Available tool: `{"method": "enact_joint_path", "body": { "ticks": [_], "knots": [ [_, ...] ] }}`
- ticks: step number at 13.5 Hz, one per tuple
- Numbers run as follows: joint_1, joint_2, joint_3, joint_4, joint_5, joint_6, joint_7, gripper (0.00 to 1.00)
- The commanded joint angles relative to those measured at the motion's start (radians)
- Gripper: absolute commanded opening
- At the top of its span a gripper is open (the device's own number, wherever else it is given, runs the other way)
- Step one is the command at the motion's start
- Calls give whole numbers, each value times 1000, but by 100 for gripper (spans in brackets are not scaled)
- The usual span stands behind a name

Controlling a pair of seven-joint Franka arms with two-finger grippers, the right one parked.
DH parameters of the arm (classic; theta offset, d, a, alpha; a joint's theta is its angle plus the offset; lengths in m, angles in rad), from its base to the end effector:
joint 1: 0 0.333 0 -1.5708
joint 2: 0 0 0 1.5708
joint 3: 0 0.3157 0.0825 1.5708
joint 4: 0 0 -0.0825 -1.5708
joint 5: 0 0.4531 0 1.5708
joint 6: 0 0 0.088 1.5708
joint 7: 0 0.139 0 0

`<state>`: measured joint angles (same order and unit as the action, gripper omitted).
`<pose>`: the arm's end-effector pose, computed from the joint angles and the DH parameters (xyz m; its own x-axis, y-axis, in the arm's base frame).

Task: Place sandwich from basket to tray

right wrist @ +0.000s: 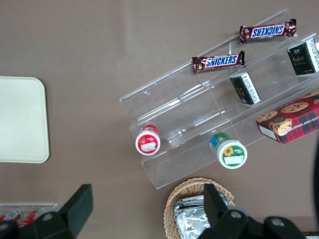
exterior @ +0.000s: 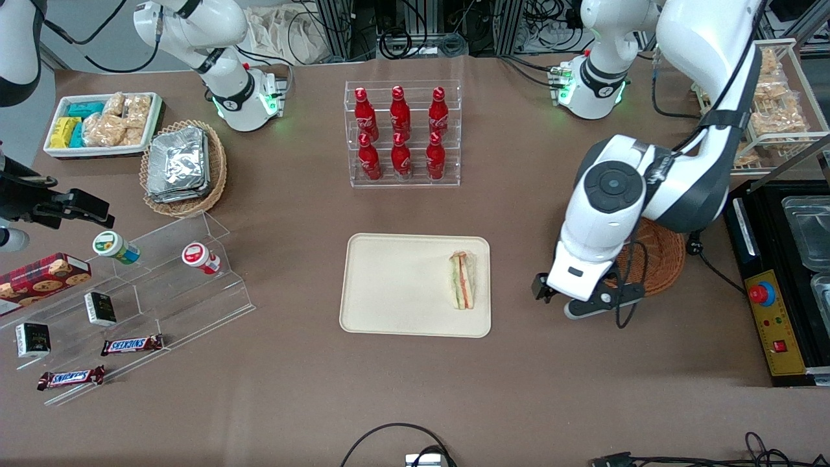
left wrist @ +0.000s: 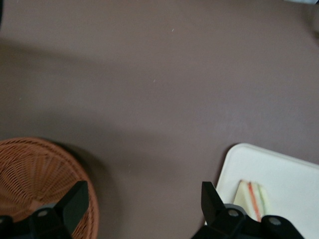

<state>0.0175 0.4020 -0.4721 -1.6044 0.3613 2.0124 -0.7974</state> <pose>0.6862 -0.2669 0.3649 0.9640 0.2239 0.1435 0.2361 -0.9689 -0.0743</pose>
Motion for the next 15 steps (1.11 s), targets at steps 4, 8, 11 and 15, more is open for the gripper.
{"method": "enact_joint_path", "body": {
  "ticks": [4, 8, 11, 15],
  "knots": [
    [-11, -239, 177, -112, -203, -113, 309, 100],
    [-100, -379, 364, -120, -291, -292, 576, 100],
    [-85, -457, 395, -115, -318, -401, 685, 100],
    [-31, -517, 395, -91, -332, -517, 813, 100]
  ]
}}
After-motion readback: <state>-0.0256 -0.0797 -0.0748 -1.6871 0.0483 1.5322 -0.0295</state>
